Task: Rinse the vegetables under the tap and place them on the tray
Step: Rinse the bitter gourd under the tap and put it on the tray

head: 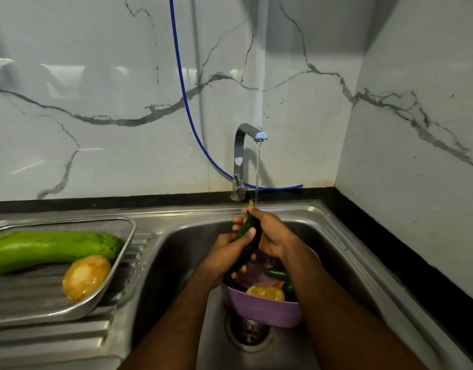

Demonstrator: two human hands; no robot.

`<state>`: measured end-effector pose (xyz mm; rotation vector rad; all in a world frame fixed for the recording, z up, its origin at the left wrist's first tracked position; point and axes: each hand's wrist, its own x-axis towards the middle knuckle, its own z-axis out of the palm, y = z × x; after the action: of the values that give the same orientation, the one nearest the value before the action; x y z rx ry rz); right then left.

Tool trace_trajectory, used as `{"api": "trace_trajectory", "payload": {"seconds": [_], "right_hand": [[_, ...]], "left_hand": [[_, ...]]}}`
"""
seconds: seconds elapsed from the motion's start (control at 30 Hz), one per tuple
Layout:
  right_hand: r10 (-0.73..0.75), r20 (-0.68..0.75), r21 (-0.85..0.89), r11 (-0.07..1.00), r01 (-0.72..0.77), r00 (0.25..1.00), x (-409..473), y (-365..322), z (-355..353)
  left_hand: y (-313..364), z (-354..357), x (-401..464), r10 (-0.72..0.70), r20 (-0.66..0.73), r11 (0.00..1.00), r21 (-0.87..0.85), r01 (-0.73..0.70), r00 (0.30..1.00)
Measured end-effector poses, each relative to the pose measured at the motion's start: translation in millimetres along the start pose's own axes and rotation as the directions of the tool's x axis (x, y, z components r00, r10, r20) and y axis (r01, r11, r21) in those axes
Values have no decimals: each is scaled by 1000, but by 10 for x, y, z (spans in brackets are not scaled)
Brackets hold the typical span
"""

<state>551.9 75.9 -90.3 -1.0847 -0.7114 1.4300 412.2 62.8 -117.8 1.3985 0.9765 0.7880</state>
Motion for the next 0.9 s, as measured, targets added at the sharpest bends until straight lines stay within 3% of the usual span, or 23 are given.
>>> {"api": "trace_trajectory", "payload": {"seconds": [0.1, 0.2, 0.3, 0.5, 0.63, 0.77, 0.9], "right_hand": [[31, 34, 42, 999, -33, 999, -23, -14, -18], [-41, -100, 74, 996, 48, 994, 28, -22, 53], [-145, -238, -20, 989, 144, 960, 67, -35, 110], [-207, -200, -266, 952, 151, 958, 119, 22, 63], [-235, -155, -425, 893, 150, 959, 92, 150, 117], [-304, -115, -416, 879, 233, 946, 55, 190, 142], [-407, -197, -428, 854, 295, 892, 89, 119, 135]], "left_hand": [[69, 9, -10, -82, 4, 992, -93, 82, 997], [108, 22, -26, -167, 9, 978, -124, 166, 986], [85, 39, -53, -240, 46, 966, -84, 243, 970], [84, 71, -16, -107, 8, 994, -10, 107, 994], [113, 144, -9, -20, -39, 997, -76, 17, 999], [90, 156, 50, 80, -109, 986, -137, -95, 991], [113, 138, 42, 25, -12, 967, -252, -28, 1000]]}}
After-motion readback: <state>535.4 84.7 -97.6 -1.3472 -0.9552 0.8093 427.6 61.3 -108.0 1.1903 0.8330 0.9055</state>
